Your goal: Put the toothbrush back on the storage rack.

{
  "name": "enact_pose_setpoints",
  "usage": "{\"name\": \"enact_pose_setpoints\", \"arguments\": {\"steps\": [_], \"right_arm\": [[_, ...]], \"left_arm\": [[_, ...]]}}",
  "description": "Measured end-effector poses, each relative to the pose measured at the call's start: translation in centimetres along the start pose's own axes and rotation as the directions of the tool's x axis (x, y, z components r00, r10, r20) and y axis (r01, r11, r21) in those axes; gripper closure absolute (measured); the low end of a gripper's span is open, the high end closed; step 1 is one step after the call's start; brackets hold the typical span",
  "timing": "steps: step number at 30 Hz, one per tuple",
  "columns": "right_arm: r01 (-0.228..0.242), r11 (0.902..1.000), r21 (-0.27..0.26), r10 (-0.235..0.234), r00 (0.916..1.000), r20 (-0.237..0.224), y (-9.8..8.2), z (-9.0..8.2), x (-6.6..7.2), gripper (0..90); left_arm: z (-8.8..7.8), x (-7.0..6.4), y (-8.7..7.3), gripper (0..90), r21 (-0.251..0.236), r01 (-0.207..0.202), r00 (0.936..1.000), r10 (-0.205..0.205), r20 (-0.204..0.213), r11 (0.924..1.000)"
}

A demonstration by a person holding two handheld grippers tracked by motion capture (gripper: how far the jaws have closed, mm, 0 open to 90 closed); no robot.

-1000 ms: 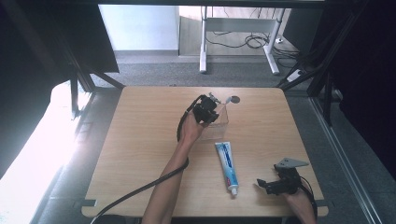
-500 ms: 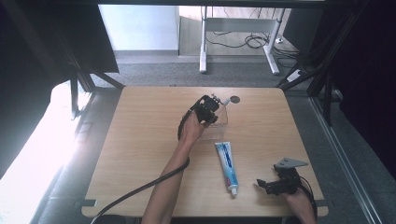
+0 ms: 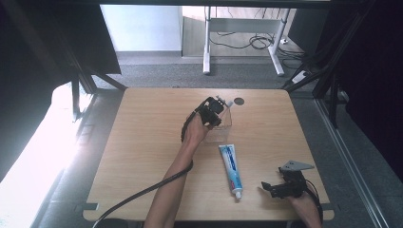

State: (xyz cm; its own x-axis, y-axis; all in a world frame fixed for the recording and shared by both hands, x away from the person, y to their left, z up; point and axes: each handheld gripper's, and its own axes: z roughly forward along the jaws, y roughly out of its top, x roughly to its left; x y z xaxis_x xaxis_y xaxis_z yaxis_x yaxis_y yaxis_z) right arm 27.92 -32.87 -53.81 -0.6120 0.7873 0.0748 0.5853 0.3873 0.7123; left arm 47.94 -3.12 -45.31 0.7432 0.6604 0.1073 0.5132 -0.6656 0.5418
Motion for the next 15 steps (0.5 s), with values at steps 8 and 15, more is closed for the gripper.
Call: {"name": "enact_pose_setpoints", "arguments": {"steps": [8, 15], "right_arm": [[0.000, 1.0000, -0.001, 0.000, 1.0000, 0.001, 0.0, 0.0, 0.0, 0.2], [0.003, 1.0000, -0.006, -0.003, 1.0000, 0.002, 0.0, -0.1, 0.0, 0.2]], "left_arm": [[-0.7, 0.1, 0.1, 66.1, -0.028, 0.005, 0.9999, -0.005, 0.012, 0.9996], [-1.4, 0.0, 0.1, 57.7, -0.058, 0.008, 0.9998, -0.007, 0.020, 0.9983]]}}
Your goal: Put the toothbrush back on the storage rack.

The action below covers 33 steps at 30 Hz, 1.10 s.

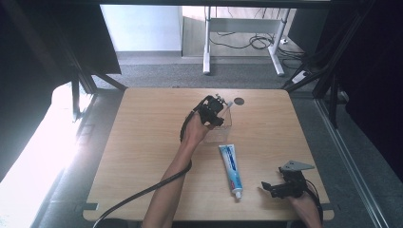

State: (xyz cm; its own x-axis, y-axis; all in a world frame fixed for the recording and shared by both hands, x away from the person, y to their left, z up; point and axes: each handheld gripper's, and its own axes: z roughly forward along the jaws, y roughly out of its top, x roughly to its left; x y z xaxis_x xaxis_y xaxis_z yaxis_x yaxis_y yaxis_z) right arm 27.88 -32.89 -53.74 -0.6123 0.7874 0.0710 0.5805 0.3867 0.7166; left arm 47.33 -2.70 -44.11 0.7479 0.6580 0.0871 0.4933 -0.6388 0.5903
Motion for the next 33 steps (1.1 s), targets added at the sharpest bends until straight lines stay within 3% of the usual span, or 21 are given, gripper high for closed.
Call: {"name": "enact_pose_setpoints", "arguments": {"steps": [8, 14, 23, 33], "right_arm": [[0.004, 1.0000, -0.002, -0.004, 1.0000, 0.001, 0.0, 0.0, 0.0, 0.2], [0.005, 1.0000, -0.001, -0.005, 1.0000, 0.003, 0.0, 0.0, 0.1, 0.2], [0.007, 1.0000, 0.000, -0.007, 1.0000, 0.005, 0.0, 0.0, 0.1, 0.2], [0.007, 1.0000, 0.002, -0.007, 1.0000, 0.006, 0.0, 0.1, 0.2, 0.2]], "left_arm": [[-1.1, 0.1, -0.1, 43.7, -0.044, 0.011, 0.9999, -0.011, -0.001, 0.9990], [-2.4, 0.3, -0.3, 32.5, -0.079, 0.035, 0.9991, -0.033, 0.026, 0.9963], [-3.8, 0.3, -0.8, 18.2, -0.095, 0.036, 0.9981, -0.031, 0.052, 0.9948], [-4.9, -0.1, -1.3, 14.2, -0.112, 0.038, 0.9970, -0.030, 0.071, 0.9929]]}}
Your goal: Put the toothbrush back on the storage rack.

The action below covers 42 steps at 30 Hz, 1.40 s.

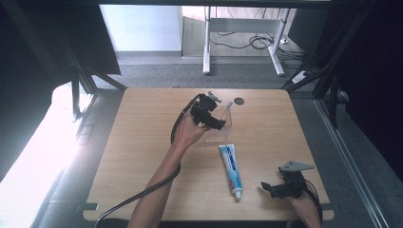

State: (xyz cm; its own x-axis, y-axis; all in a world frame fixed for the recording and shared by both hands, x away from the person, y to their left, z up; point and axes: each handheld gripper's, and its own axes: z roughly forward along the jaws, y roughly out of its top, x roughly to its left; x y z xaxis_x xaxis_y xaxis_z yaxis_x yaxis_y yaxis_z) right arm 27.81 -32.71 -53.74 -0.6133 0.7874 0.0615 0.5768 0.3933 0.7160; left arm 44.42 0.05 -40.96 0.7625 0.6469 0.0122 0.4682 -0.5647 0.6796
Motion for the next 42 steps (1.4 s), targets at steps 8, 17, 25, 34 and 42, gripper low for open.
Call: {"name": "enact_pose_setpoints", "arguments": {"steps": [8, 17, 25, 34, 42], "right_arm": [[0.002, 1.0000, 0.000, -0.002, 1.0000, 0.002, 0.0, 0.0, 0.0, 0.2], [0.003, 1.0000, 0.002, -0.003, 1.0000, 0.002, 0.0, 0.0, 0.1, 0.2], [0.002, 1.0000, 0.003, -0.002, 1.0000, 0.000, 0.0, 0.1, 0.1, 0.2], [0.003, 1.0000, 0.004, -0.003, 1.0000, 0.000, 0.0, 0.1, 0.2, 0.2], [0.006, 1.0000, 0.005, -0.006, 1.0000, 0.001, 0.0, 0.1, 0.2, 0.2]], "left_arm": [[-1.1, -0.5, -0.8, 13.2, -0.010, -0.013, 0.9998, 0.013, 0.014, 0.9999], [-1.9, -0.9, -1.8, 13.1, -0.008, -0.040, 0.9991, 0.040, 0.013, 0.9992], [-2.9, -0.9, -3.2, 13.1, -0.009, -0.059, 0.9982, 0.059, 0.004, 0.9982], [-3.7, -0.9, -4.8, 13.1, -0.007, -0.063, 0.9980, 0.063, -0.001, 0.9980], [-4.5, -0.8, -6.4, 13.1, -0.019, -0.061, 0.9981, 0.061, -0.005, 0.9979]]}}
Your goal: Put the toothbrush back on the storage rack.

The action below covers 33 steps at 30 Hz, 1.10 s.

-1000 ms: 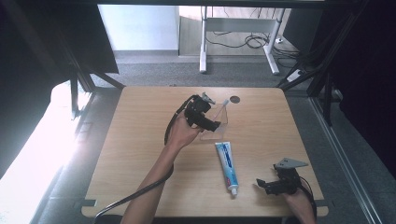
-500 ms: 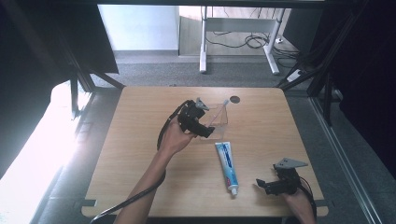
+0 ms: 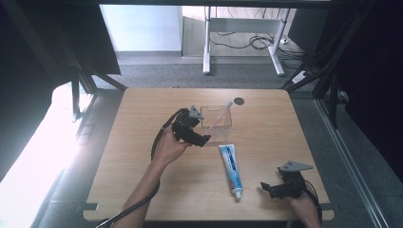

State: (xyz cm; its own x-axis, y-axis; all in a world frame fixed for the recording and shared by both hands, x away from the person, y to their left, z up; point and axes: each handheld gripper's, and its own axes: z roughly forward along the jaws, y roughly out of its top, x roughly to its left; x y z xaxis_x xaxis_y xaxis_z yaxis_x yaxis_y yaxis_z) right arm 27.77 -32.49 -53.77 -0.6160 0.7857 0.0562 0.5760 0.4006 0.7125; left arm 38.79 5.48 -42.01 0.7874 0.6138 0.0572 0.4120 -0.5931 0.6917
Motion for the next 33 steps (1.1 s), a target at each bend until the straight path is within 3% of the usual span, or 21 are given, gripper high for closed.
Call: {"name": "enact_pose_setpoints", "arguments": {"steps": [12, 24, 33], "right_arm": [[0.005, 1.0000, -0.002, -0.005, 1.0000, 0.004, 0.0, 0.0, 0.1, 0.2], [0.006, 1.0000, -0.001, -0.006, 1.0000, 0.005, 0.1, 0.0, 0.3, 0.2], [0.013, 0.9999, -0.001, -0.013, 0.9999, 0.005, 0.1, 0.1, 0.3, 0.2]], "left_arm": [[-0.7, -0.1, -2.5, 13.1, -0.017, 0.032, 0.9993, -0.032, 0.020, 0.9994], [-2.8, 0.3, -6.1, 13.2, -0.045, 0.075, 0.9967, -0.074, 0.033, 0.9961], [-4.1, 0.1, -8.1, 13.3, -0.056, 0.083, 0.9966, -0.082, 0.010, 0.9950]]}}
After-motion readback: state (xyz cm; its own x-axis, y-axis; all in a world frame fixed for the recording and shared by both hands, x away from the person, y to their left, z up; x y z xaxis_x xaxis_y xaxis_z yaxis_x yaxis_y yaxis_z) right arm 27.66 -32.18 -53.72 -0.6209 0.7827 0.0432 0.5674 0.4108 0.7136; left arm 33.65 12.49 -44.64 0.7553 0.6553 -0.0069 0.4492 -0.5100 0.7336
